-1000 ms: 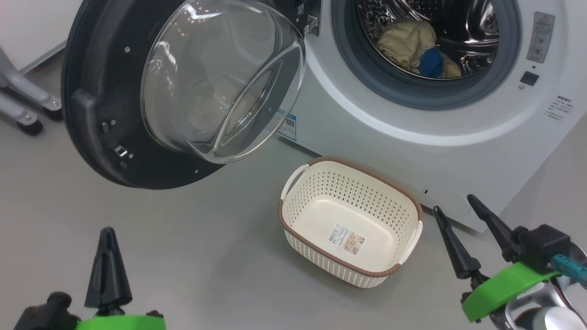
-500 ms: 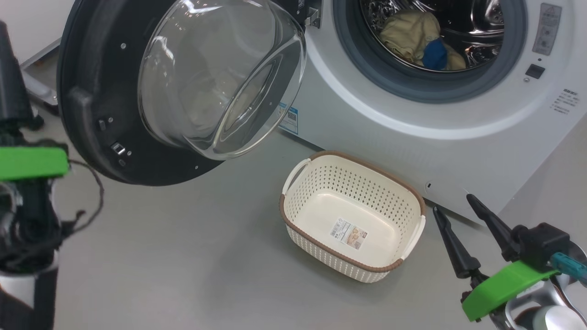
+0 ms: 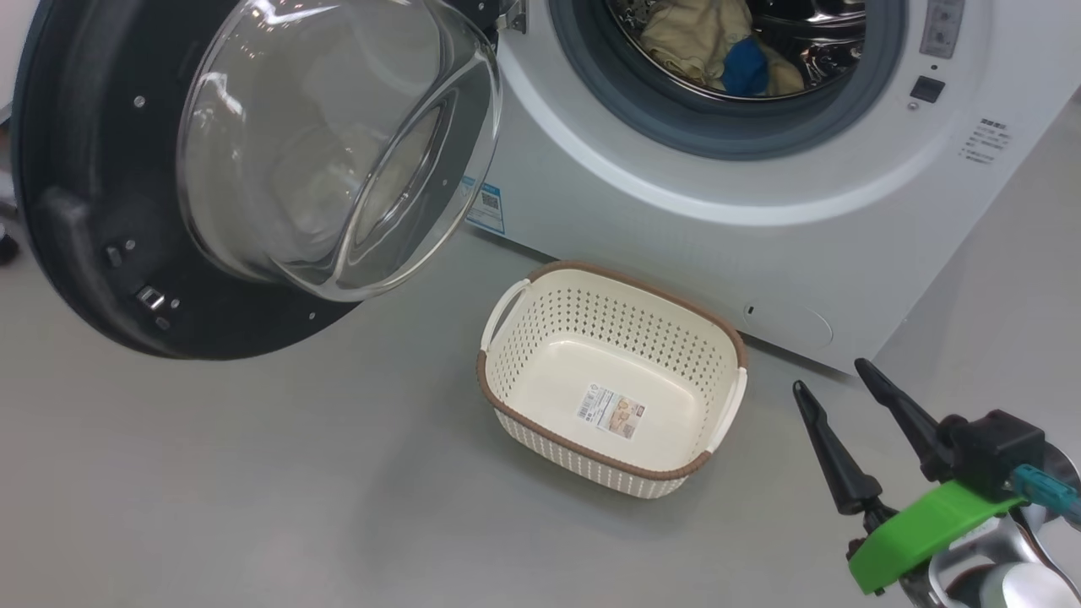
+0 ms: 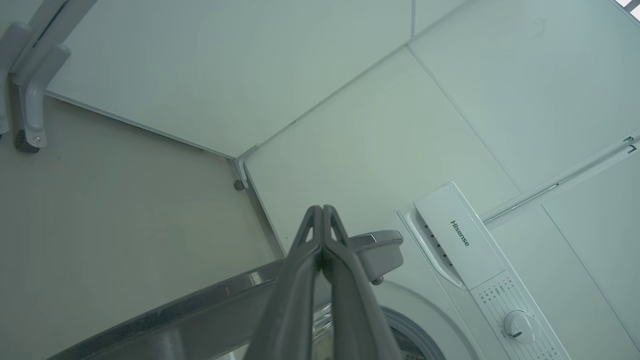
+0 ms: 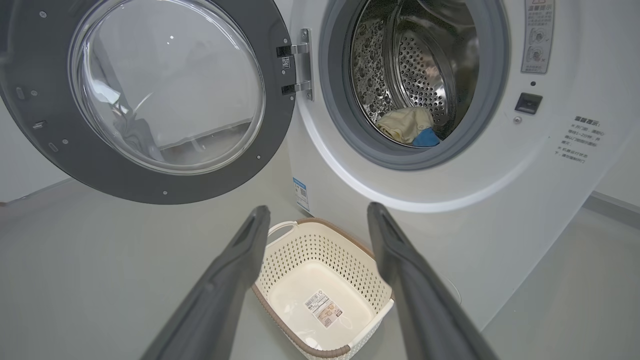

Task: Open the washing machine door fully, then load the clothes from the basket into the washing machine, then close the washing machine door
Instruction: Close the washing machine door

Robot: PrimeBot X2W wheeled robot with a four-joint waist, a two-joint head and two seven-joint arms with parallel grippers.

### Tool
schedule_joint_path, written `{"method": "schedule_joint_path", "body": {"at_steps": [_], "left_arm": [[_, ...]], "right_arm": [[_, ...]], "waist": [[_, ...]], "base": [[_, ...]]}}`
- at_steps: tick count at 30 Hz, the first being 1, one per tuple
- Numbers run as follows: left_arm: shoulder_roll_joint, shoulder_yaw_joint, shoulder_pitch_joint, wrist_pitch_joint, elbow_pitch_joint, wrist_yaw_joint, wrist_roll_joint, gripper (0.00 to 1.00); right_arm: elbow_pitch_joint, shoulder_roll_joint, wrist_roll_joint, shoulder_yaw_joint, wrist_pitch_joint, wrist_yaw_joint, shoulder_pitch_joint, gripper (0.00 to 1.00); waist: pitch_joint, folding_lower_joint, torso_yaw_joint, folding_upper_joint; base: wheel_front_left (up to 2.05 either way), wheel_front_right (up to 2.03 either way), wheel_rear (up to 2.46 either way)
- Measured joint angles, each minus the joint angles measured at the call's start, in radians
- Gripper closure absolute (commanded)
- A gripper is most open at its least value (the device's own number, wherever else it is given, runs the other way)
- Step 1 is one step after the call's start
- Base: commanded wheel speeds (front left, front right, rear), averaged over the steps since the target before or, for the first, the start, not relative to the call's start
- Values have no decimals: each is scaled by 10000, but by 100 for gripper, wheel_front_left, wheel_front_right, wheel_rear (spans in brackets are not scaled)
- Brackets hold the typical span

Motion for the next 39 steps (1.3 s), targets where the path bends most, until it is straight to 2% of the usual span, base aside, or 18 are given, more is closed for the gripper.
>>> {"method": "schedule_joint_path", "body": {"at_steps": [6,14,26,39], "left_arm": [[301,673,-508,614,1459,267,-807,100],[541,1141,-632,920,2976,579,-1143,100],[539,1296,-618,1440,3655,42,-1559,100],[654,1260,-589,2514,3632,-138,-1820,100]], "right_arm": [[58,-48,33,146,27,0,-5,0],[75,-196,107,199,27,0,-67,0],[36,-272,107,180,86,0,-215,0],[6,-272,107,192,113,0,-236,0]], "waist": [[12,0,-402,0],[194,0,-918,0],[405,0,-1226,0],[386,-2,-1245,0]], "base": [[0,0,0],[0,0,0],[0,0,0],[0,0,0]]}}
